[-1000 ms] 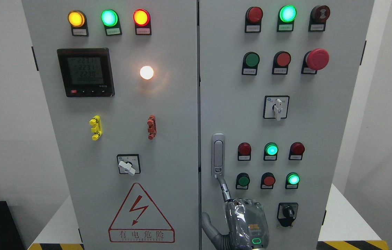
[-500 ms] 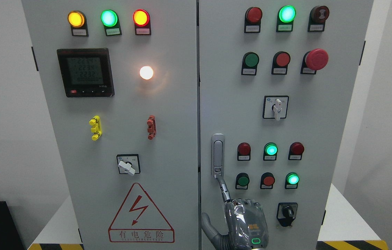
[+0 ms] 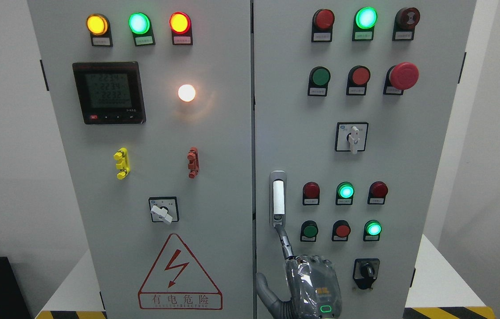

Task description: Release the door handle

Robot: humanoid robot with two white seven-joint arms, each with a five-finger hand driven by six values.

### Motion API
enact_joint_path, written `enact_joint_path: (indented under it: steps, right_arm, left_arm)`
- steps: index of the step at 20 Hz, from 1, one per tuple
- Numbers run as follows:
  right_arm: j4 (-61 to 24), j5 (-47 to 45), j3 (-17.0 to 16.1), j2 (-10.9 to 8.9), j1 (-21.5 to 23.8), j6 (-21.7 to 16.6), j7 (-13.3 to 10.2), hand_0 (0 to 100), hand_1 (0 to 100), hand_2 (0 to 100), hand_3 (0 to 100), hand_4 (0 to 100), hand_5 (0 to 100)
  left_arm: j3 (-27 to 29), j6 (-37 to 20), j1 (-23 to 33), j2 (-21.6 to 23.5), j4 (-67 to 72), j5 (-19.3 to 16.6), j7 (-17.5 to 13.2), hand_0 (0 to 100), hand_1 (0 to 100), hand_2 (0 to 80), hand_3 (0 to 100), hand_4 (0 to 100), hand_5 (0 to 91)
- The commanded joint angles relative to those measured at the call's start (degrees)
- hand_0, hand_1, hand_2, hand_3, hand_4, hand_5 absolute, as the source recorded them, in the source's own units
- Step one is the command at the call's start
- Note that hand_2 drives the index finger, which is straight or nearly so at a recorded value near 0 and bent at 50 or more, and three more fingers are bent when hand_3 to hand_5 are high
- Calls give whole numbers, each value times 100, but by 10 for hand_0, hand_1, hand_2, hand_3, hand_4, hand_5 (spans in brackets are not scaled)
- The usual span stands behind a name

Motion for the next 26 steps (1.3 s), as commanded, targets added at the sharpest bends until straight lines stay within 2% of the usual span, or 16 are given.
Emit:
enact_joint_path:
  steps: [1, 9, 14, 26]
  right_arm:
    - [-56, -11, 5, -15, -55, -16, -82, 408, 275, 0, 1000, 1000, 997]
    - [-74, -11, -3, -15, -152, -16, -108, 407, 276, 0, 1000, 1000, 997]
    - [-74, -19, 14, -24, -55, -33, -354, 408, 278, 0, 1000, 1000, 997]
    - [-74, -19, 14, -103, 41, -42, -346, 411, 283, 0, 1000, 1000, 997]
  left_arm:
    - [-79, 3, 1, -2, 114, 0, -4, 120, 389, 0, 0, 0, 0]
    - [-79, 3, 1, -2, 114, 0, -4, 120, 389, 0, 0, 0, 0]
    - [-79, 3, 1, -2, 114, 0, -4, 120, 389, 0, 0, 0, 0]
    - [-79, 3, 1, 7, 114, 0, -4, 120, 389, 0, 0, 0, 0]
